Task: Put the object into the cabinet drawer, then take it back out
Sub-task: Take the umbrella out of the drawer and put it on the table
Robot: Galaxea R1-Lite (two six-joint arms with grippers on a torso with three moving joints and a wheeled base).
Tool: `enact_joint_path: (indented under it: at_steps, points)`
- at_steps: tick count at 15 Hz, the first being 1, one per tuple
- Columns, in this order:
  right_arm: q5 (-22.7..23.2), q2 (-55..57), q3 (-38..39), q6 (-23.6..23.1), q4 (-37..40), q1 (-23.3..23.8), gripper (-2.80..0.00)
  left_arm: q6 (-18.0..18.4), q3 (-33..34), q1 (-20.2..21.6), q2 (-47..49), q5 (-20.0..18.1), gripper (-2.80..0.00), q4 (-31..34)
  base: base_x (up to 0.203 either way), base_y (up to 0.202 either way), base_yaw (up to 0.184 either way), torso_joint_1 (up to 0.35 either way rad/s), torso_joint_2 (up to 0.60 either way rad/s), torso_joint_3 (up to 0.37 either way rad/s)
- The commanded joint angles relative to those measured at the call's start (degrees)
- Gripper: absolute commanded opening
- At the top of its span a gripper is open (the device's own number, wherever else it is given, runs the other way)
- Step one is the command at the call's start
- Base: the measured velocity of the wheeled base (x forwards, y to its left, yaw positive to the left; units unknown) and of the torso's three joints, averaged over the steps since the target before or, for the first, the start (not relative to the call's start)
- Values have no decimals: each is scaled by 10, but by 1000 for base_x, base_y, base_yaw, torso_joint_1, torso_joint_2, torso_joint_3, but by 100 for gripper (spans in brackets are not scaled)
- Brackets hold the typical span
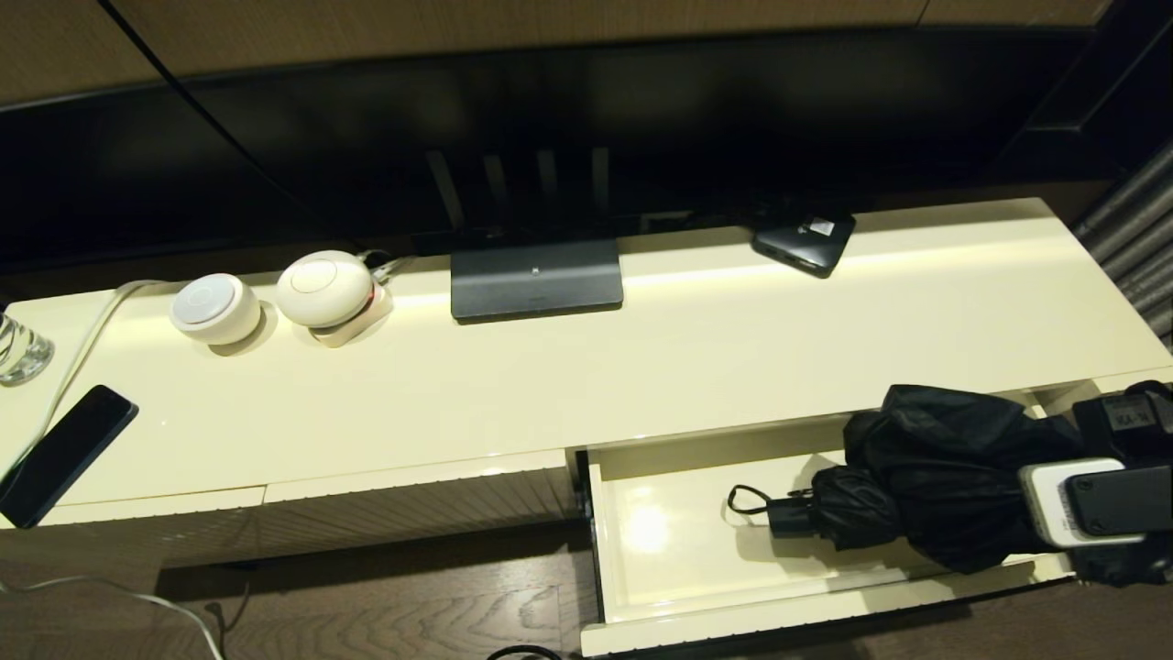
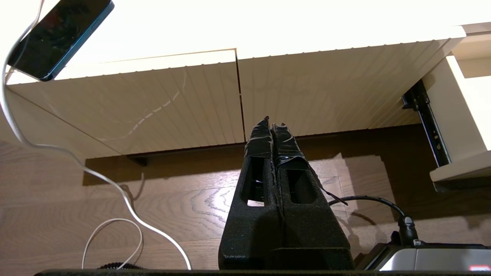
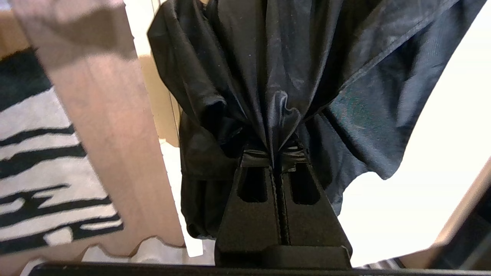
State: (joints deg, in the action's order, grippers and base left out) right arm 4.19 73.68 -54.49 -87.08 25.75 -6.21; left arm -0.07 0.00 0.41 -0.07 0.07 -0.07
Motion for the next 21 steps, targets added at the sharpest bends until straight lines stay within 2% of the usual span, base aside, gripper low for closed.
enact_joint_path:
  at_steps: [1,7,10,12,14,16,21]
  points:
    - [9,-48,-2,-4,13,3,-280,1,2,0,1,0,-280,0,0,0,0,0,0,0]
    - [16,-96,-46,45,26,2,-280,0,2,0,1,0,-280,0,0,0,0,0,0,0]
    - [16,-83,-68,93,21,-3,-280,0,2,0,1,0,-280,0,0,0,0,0,0,0]
    - [16,-68,-78,99,12,-2,-280,0,2,0,1,0,-280,0,0,0,0,0,0,0]
    - [15,-38,-84,127,-26,-3,-280,0,2,0,1,0,-280,0,0,0,0,0,0,0]
    - [13,12,-84,146,-105,-2,-280,0,2,0,1,0,-280,0,0,0,0,0,0,0]
    - [8,124,-96,152,-253,1,-280,0,2,0,1,0,-280,0,0,0,0,0,0,0]
